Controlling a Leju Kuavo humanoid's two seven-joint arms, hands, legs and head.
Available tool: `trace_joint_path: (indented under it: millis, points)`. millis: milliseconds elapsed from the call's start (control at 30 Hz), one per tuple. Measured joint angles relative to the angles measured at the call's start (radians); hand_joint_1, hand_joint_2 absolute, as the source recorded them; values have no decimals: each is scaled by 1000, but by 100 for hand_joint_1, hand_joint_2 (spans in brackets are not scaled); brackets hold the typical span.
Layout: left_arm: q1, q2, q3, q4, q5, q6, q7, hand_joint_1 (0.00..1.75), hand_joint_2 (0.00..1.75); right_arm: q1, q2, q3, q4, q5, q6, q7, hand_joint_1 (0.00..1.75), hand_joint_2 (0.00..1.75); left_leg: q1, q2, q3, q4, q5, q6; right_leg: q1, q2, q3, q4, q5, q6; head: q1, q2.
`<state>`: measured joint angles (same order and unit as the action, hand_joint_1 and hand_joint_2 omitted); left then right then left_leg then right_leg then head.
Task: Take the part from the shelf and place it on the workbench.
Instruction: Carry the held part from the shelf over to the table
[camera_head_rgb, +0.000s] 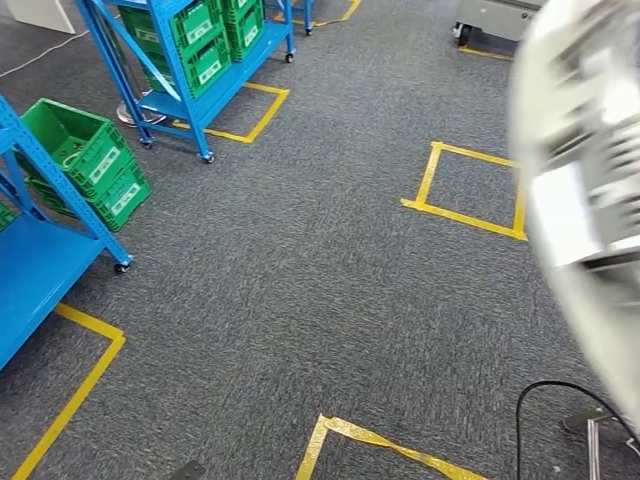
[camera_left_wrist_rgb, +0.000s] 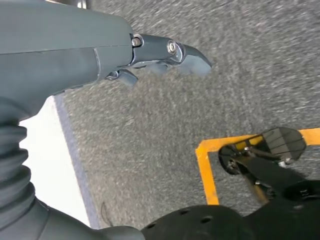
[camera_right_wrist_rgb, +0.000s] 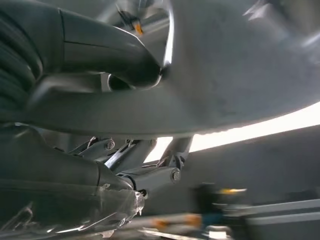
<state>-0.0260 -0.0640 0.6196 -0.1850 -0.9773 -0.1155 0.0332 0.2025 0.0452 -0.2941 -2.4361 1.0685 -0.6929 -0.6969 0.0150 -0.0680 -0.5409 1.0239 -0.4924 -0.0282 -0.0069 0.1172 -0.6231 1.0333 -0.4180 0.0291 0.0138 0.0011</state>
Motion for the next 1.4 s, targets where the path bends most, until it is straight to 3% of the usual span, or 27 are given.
trace_joint_path:
  millis: [33, 67, 100, 167, 233, 300, 333, 367, 433, 500, 533, 600, 667, 733, 800, 833, 900, 967, 1033, 1100, 1133, 1200, 1233, 1300, 1333, 1367, 1400]
  points:
    - [-1, 0, 4, 0, -2, 0, 0, 0, 175, 5, -7, 1, -1, 48, 0, 0, 175, 175, 0, -6, 6, -15, 0, 4, 1, 11, -4, 0, 3, 6, -1, 0]
    - [-1, 0, 7, 0, -4, 0, 0, 0, 175, 12, -13, 1, -1, 90, 0, 0, 175, 175, 1, 3, 7, -17, -1, 10, -1, 21, -9, -2, 6, 12, -2, 0]
    - [-2, -2, 11, 0, -7, -1, -1, 0, 175, 20, -19, 0, -3, 124, -1, 0, 175, 175, 2, 13, 7, -18, 2, 16, -1, 16, -12, -3, 7, 17, -3, 0]
    - [-3, -3, 17, 0, -13, -1, -2, 0, 175, 37, -26, -3, -6, 173, 0, -2, 175, 175, 3, 34, 7, -20, 6, 29, 2, -35, -34, 37, -19, 26, 5, 0]
    - [1, -2, 24, -1, -15, -1, -2, 0, 175, 47, -31, -8, -8, 199, 1, -3, 175, 175, -2, 58, 6, -20, 6, 37, 3, -95, -88, 158, -86, 33, 12, 0]
    - [7, -1, 30, -1, -16, -1, -2, 0, 175, 48, -33, -16, -10, 210, 1, -1, 175, 175, -6, 86, 7, -20, 3, 40, 2, -108, -139, 273, -131, 36, 13, 0]
    - [8, -1, 32, -1, -16, -1, -2, 0, 175, 47, -33, -21, -12, 213, 1, 0, 175, 175, -7, 101, 9, -20, 1, 40, 2, -109, -142, 284, -127, 36, 13, 0]
    - [8, -1, 34, -1, -16, -1, -3, 0, 175, 47, -33, -25, -14, 216, 0, 1, 175, 175, -7, 116, 12, -20, -2, 40, 2, -113, -123, 254, -106, 34, 12, 0]
    - [6, -2, 37, -1, -16, -1, -4, 0, 175, 47, -33, -31, -19, 219, 0, 2, 175, 175, -9, 141, 22, -20, -10, 34, 5, -148, -45, 118, -48, 30, 13, 0]
    - [5, -2, 39, -1, -16, -1, -5, 0, 175, 47, -33, -37, -24, 221, 0, 2, 175, 175, -14, 162, 30, -19, -18, 26, 11, -179, 8, 23, -22, 21, 12, 0]
    - [4, -2, 40, -1, -16, -1, -6, 0, 175, 47, -33, -42, -26, 220, 0, 2, 175, 175, -16, 172, 31, -20, -20, 21, 15, -181, 12, 11, -23, 15, 11, 0]
    - [1, -2, 42, -1, -17, -1, -7, 0, 175, 48, -33, -56, -32, 219, 0, 2, 175, 175, -16, 188, 34, -23, -23, 12, 15, -155, 8, 6, -18, 2, 11, 0]
    - [-2, -2, 45, -1, -18, -1, -8, 0, 175, 46, -33, -68, -40, 217, 0, 2, 175, 175, -13, 155, 24, 2, -46, 4, 11, -132, 9, -4, -12, -10, 8, 0]
    - [-2, -3, 49, -1, -19, -1, -9, 0, 175, 43, -33, -78, -43, 216, 0, 2, 175, 175, -11, 99, -25, 104, -104, 1, 7, -111, 11, -10, -9, -17, 3, 0]
    - [2, -4, 53, -1, -22, -1, -10, 0, 175, 42, -33, -88, -44, 216, 0, 2, 175, 175, -11, 78, -89, 227, -148, -1, 7, -85, 11, -10, -10, -20, -1, 0]
    - [4, -4, 54, -1, -25, -1, -10, 0, 175, 42, -33, -93, -44, 215, 0, 2, 175, 175, -11, 76, -107, 252, -143, -2, 6, -70, 11, -10, -10, -20, -1, 0]
    - [6, -3, 57, -1, -28, -1, -10, 0, 175, 42, -32, -103, -44, 213, 0, 2, 175, 175, -9, 68, -91, 194, -79, -2, 3, -39, 14, -9, -9, -17, -1, 0]
    - [5, -3, 60, -1, -29, -1, -10, 0, 175, 42, -32, -113, -45, 212, 0, 2, 175, 175, -1, 21, -39, 68, -11, -2, 1, -9, 11, -4, -10, -10, -2, 0]
    - [4, -4, 63, -1, -31, -1, -10, 0, 175, 43, -32, -121, -49, 210, 0, 2, 175, 175, 4, -16, -12, -1, 6, 2, -1, 17, 0, 1, -7, 3, -2, 0]
    - [3, -5, 64, -1, -34, -1, -10, 0, 175, 46, -32, -133, -54, 207, 0, 2, 175, 175, 2, -1, -10, -7, 3, 13, -5, 38, -11, -1, -1, 16, -3, 0]
    - [1, -5, 64, -1, -35, 0, -10, 0, 175, 48, -32, -140, -57, 205, 0, 2, 175, 175, 2, 11, -9, -9, 5, 19, -3, 25, -16, 3, -2, 21, -1, 0]
    - [1, -5, 64, -1, -36, 1, -10, 0, 175, 46, -32, -153, -60, 198, 0, 2, 175, 175, 2, 39, -7, -12, 6, 32, 1, -40, -47, 62, -35, 30, 5, 0]
    - [2, -3, 65, -1, -36, 2, -10, 0, 175, 45, -32, -157, -62, 195, 0, 3, 175, 175, 0, 52, -6, -12, 6, 36, 3, -79, -74, 122, -66, 34, 9, 0]
    - [5, -3, 65, -1, -37, 3, -10, 0, 175, 44, -32, -165, -63, 191, 0, 3, 175, 175, -6, 82, -4, -12, 3, 41, 0, -107, -136, 251, -121, 37, 9, 0]
    - [6, -2, 65, -1, -37, 4, -10, 0, 175, 44, -32, -169, -63, 189, 0, 3, 175, 175, -7, 97, -3, -12, 1, 41, -1, -110, -150, 283, -127, 37, 9, 0]
    - [5, -2, 66, -1, -38, 4, -10, 0, 175, 44, -31, -173, -63, 188, 0, 3, 175, 175, -8, 111, -1, -12, -1, 41, -1, -111, -145, 278, -116, 36, 9, 0]
    - [4, -2, 66, -1, -38, 4, -10, 0, 175, 44, -31, -177, -63, 188, 1, 3, 175, 175, -8, 124, 3, -12, -4, 40, -1, -116, -119, 232, -88, 34, 10, 0]
